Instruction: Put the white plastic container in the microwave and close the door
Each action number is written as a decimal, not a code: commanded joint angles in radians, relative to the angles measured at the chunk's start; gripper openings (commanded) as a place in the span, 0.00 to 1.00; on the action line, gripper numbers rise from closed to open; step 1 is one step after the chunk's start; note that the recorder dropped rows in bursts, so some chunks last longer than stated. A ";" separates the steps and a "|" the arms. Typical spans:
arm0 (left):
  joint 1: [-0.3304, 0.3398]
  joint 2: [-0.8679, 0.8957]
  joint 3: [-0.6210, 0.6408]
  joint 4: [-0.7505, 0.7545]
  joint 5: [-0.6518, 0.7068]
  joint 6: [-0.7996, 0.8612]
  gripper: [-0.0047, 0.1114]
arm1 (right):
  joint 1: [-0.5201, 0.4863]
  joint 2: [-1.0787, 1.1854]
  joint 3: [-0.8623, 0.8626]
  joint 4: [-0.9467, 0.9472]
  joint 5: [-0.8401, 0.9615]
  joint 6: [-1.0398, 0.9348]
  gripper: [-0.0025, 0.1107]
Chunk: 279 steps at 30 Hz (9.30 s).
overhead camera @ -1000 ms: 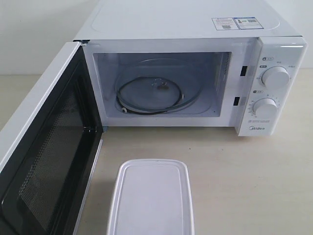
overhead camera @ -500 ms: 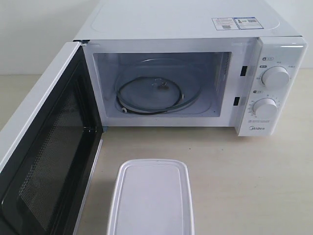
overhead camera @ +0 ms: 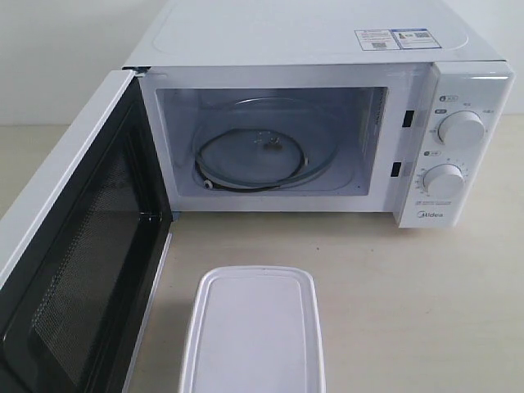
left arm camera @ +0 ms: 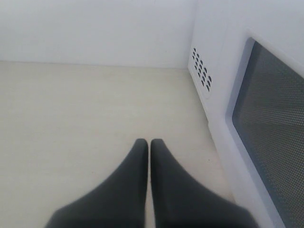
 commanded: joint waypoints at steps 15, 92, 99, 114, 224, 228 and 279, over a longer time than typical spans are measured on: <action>0.002 -0.004 0.004 -0.009 0.000 -0.002 0.08 | -0.006 0.362 -0.089 0.021 0.077 -0.051 0.02; 0.002 -0.004 0.004 -0.009 0.000 -0.002 0.08 | 0.095 1.784 -0.339 -1.528 -0.817 1.633 0.02; 0.002 -0.004 0.004 -0.009 0.000 -0.002 0.08 | 0.152 1.784 -0.348 -1.521 -0.770 1.652 0.02; 0.002 -0.004 0.004 -0.009 0.000 -0.002 0.08 | -0.030 1.782 -0.346 -1.676 -0.701 1.688 0.02; 0.002 -0.004 0.004 -0.009 0.000 -0.002 0.08 | 0.739 1.782 -0.567 0.512 -0.504 1.169 0.02; 0.002 -0.004 0.004 -0.009 0.000 -0.002 0.08 | 0.739 1.784 -0.628 0.629 -0.417 1.086 0.02; -0.002 -0.004 0.004 -0.009 0.000 -0.002 0.08 | 0.681 1.824 -0.933 0.431 0.064 0.326 0.13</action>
